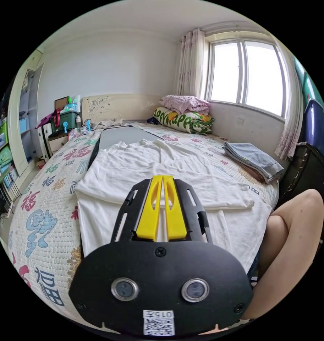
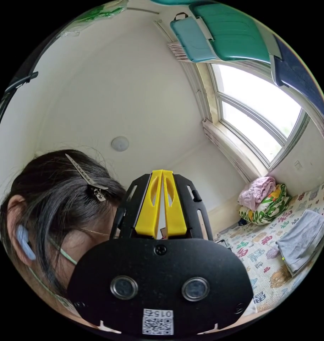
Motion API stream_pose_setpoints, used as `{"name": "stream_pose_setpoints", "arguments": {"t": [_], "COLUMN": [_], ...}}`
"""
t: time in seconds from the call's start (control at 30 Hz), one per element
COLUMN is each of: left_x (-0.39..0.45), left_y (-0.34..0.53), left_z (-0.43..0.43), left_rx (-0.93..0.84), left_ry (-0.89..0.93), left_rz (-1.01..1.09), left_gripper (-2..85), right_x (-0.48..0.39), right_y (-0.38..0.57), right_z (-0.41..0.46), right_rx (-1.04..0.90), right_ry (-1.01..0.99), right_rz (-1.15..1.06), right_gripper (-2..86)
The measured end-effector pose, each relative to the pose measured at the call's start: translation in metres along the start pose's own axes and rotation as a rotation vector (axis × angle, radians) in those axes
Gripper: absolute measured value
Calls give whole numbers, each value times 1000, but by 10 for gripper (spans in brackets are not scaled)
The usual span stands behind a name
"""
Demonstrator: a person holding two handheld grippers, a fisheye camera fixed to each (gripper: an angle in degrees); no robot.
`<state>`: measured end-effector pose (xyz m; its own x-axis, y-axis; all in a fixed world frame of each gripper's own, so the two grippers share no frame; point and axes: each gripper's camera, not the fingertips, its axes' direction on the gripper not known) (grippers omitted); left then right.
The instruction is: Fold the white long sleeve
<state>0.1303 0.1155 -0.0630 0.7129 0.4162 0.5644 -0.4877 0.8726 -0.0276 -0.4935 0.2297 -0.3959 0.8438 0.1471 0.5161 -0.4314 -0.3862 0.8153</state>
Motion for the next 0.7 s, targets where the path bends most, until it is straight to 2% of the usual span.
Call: {"name": "stream_pose_setpoints", "arguments": {"t": [0.23,0.43,0.53,0.63,0.7], "left_x": [-15,-37,-64,-101,-133], "left_y": [-11,-34,-48,-73,-104], "left_z": [6,14,16,13,15], "left_rx": [9,-7,1,27,42], "left_ry": [10,33,84,63,20], "left_rz": [0,-38,-106,-150,-161], "left_gripper": [-7,-7,-6,-3,4], "right_x": [11,58,112,185,260], "right_y": [41,100,136,184,238], "right_z": [26,72,108,175,242], "right_rx": [-61,-129,-179,-346,-524], "right_ry": [-32,-57,-50,33,119], "right_rz": [-41,-148,-160,-180,-195], "right_gripper": [-6,-6,-5,-1,7]}}
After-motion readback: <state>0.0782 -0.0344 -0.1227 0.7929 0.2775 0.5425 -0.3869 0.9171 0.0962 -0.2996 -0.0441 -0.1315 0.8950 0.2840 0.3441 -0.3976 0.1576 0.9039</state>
